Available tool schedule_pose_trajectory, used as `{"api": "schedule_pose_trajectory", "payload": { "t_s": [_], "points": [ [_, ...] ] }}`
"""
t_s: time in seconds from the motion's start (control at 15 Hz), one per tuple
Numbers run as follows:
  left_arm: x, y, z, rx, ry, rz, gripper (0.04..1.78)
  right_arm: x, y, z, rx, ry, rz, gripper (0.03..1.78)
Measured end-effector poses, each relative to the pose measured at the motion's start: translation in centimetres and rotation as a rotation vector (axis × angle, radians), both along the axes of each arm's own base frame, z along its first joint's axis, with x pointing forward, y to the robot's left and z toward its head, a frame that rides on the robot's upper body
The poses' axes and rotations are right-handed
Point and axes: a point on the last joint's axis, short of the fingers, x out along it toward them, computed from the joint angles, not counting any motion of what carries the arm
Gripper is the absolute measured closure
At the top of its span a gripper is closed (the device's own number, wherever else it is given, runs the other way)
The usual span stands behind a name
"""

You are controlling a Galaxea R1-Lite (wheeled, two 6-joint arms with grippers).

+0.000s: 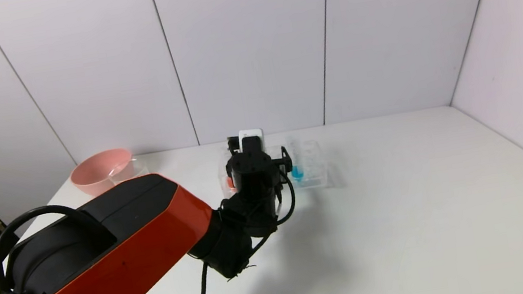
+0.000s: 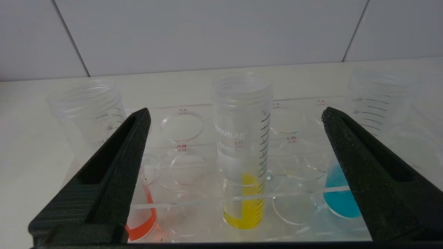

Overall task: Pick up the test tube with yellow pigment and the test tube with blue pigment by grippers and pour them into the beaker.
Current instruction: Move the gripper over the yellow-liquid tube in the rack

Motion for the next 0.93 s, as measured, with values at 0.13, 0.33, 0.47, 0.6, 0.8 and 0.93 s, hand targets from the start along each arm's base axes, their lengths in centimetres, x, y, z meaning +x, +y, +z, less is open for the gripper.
{"api": "schedule_pose_trajectory", "payload": {
  "t_s": [0.13,0.33,0.47,0.6,0.8,0.93],
  "points": [
    [0.1,0.0,0.1,-0.001,-0.001,0.002,0.08,0.0,0.0,0.0,0.0,0.0,0.0,0.1],
    [0.3,-0.2,0.3,-0.001,-0.001,0.003,0.08,0.0,0.0,0.0,0.0,0.0,0.0,0.1],
    [0.6,-0.4,0.4,-0.001,-0.001,0.004,0.08,0.0,0.0,0.0,0.0,0.0,0.0,0.1],
    [0.9,-0.5,0.2,-0.001,-0.002,0.007,0.08,0.0,0.0,0.0,0.0,0.0,0.0,0.1],
    [1.5,-0.9,-0.1,0.003,0.004,0.009,0.08,0.0,0.0,0.0,0.0,0.0,0.0,0.1],
    [1.9,-1.1,-0.4,0.004,0.005,0.011,0.08,0.0,0.0,0.0,0.0,0.0,0.0,0.1]
  ]
}}
